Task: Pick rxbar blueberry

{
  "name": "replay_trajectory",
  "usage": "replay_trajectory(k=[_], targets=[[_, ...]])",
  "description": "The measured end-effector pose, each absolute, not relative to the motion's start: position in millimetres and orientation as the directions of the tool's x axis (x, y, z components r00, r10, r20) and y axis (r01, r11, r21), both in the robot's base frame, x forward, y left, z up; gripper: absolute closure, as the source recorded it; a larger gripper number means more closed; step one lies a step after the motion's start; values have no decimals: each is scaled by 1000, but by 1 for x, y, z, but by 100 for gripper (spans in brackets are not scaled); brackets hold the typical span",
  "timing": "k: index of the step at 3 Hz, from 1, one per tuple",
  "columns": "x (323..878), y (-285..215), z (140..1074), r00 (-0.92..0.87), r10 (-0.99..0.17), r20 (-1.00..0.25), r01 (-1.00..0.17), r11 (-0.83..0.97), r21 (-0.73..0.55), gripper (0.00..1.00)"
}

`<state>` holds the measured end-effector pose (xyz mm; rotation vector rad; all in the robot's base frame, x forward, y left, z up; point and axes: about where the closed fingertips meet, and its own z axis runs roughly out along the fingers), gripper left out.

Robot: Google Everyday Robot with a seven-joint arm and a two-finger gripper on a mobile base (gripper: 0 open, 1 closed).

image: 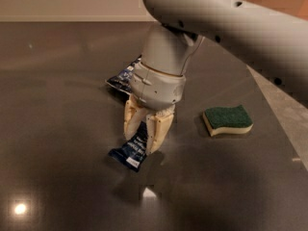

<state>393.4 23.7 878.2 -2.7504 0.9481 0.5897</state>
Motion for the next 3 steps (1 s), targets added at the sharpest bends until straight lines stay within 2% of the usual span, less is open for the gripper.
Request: replay_trajectory(k=[2,3], targets=[[433,24,949,654,-575,-492,-712,-688,-142,100],[445,32,986,664,-555,-501,-724,-643,-249,100]])
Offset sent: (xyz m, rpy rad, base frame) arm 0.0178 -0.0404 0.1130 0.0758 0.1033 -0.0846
